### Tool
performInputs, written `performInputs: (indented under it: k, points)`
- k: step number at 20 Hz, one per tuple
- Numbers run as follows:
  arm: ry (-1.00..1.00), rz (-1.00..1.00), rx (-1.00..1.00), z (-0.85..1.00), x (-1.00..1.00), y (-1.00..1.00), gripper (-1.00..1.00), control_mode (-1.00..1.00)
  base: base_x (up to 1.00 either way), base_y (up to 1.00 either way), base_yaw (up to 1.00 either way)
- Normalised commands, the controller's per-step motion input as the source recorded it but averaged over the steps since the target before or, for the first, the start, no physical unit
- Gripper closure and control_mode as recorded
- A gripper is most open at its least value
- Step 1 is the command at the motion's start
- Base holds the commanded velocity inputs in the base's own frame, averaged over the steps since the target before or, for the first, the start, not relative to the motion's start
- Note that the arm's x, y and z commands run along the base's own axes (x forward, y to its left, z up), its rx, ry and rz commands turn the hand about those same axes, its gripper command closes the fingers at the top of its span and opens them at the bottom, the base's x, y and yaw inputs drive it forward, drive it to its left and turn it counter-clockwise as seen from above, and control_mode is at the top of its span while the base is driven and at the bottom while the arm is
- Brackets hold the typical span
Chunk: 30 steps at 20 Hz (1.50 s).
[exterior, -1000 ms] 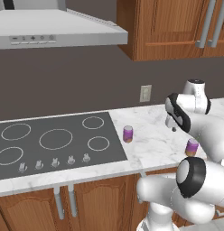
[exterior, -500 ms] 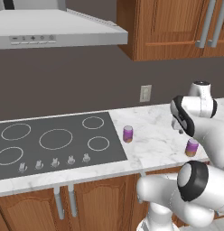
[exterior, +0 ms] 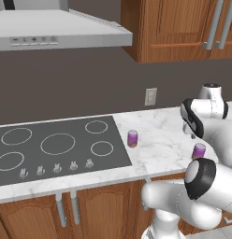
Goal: Four empty soda cans are scattered around the kitchen. Gather all the cans and cluster them next to the stove for recycling.
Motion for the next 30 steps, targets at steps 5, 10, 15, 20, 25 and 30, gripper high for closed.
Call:
performInputs:
  k: [5, 10, 15, 20, 25, 30]
  points:
    - [0.0, 0.0, 0.01, -0.07, 0.0, -0.07, -1.0, -1.0, 0.0, 0.0, 0.0]
    - [-0.01, 0.0, 0.02, -0.11, 0.0, -0.04, -1.0, -1.0, 0.0, 0.0, 0.0]
    - [-0.01, 0.0, 0.02, -0.09, 0.0, -0.05, -1.0, -1.0, 0.0, 0.0, 0.0]
    - [0.0, 0.0, 0.01, -0.11, 0.0, -0.04, -1.0, -1.0, 0.0, 0.0, 0.0]
    - [0.0, 0.0, 0.0, -0.13, 0.04, -0.03, -1.0, -1.0, 0.0, 0.0, 0.0]
    - [0.0, 0.0, 0.0, -0.15, 0.13, -0.02, -1.0, -1.0, 0.0, 0.0, 0.0]
